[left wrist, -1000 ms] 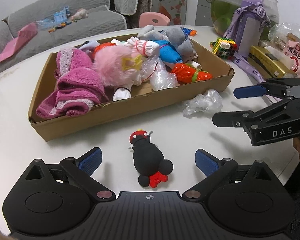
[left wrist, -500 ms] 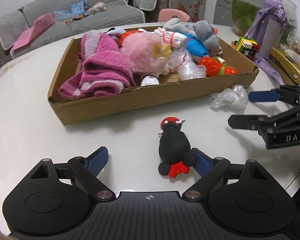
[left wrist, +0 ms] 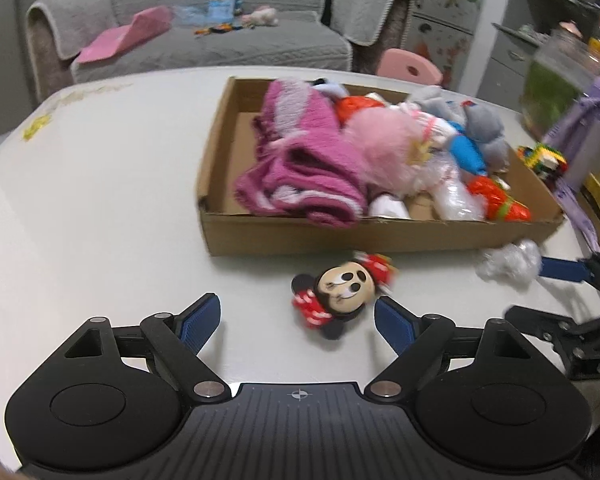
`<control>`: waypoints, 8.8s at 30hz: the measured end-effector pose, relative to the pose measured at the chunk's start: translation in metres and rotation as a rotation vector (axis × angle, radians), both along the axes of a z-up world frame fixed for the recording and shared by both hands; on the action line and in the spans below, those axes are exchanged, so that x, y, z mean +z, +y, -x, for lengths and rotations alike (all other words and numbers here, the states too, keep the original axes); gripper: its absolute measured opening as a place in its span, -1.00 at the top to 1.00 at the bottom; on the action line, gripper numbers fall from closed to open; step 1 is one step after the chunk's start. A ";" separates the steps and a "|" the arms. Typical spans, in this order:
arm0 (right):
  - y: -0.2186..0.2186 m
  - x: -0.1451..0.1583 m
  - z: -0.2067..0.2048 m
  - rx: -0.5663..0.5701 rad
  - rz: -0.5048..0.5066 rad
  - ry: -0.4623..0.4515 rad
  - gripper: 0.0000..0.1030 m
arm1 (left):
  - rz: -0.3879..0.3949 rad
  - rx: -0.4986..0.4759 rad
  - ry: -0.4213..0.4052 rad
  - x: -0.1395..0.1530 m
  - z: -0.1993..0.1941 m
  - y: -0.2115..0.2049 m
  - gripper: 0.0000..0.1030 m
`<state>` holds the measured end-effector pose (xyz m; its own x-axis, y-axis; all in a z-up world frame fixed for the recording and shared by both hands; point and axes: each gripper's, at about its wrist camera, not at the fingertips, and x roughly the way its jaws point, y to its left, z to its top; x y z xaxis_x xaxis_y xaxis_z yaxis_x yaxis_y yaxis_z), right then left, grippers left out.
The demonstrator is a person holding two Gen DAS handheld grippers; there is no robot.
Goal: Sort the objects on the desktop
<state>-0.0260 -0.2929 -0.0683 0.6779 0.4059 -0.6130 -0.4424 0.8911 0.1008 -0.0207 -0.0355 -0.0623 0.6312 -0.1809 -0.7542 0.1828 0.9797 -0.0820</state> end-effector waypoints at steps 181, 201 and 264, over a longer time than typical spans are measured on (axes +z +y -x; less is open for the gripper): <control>0.010 0.109 -0.102 0.004 0.068 -0.161 -0.86 | -0.081 0.040 -0.089 0.094 -0.102 -0.052 -0.76; -0.013 0.119 -0.028 -0.029 -0.064 -0.234 -0.97 | -0.017 -0.002 -0.196 0.128 -0.038 -0.076 -0.99; -0.013 0.092 -0.002 -0.010 -0.045 -0.178 -0.98 | -0.022 -0.016 -0.230 0.132 -0.014 -0.074 -0.99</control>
